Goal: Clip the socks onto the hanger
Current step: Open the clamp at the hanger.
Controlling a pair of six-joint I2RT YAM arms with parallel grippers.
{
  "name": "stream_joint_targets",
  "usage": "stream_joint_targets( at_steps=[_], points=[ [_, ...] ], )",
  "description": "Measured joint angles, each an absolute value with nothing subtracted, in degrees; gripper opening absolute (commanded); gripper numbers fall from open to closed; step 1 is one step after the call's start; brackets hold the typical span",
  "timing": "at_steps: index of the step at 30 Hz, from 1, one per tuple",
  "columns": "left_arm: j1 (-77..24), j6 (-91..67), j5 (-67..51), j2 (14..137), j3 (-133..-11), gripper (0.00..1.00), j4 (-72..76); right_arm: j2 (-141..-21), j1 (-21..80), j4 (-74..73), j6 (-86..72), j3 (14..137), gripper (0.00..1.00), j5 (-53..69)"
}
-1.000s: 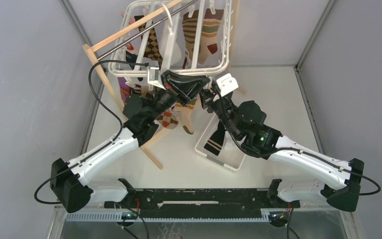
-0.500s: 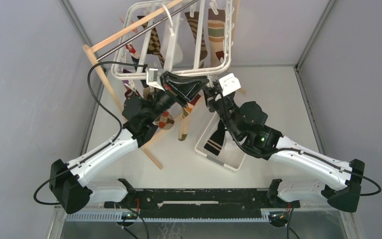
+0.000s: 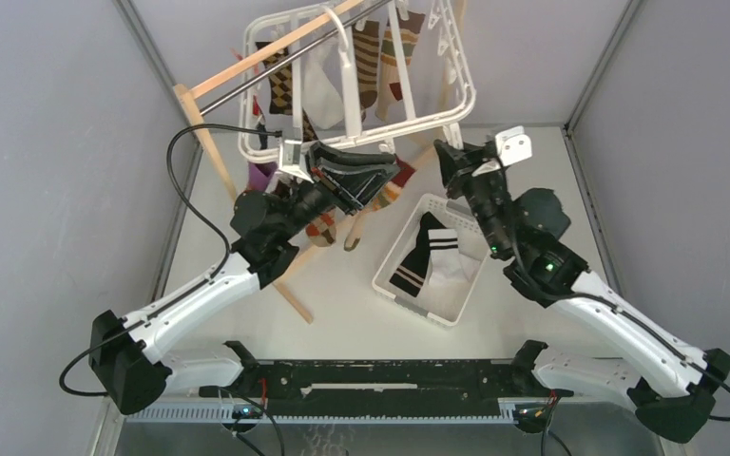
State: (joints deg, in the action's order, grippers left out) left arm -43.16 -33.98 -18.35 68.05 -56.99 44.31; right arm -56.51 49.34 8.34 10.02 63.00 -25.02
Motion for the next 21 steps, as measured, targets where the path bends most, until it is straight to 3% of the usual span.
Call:
stream_joint_targets(
  at_steps=[13,21],
  points=[
    [-43.3,-34.0,-18.7,66.5,-57.0,0.47,44.5,-53.2,43.9,6.0,4.2,62.5,0.00,-19.3],
    [-43.3,-34.2,-19.4,67.4,-57.7,0.72,43.6,-54.2,42.6,5.3,3.9,62.5,0.00,-16.3]
  ],
)
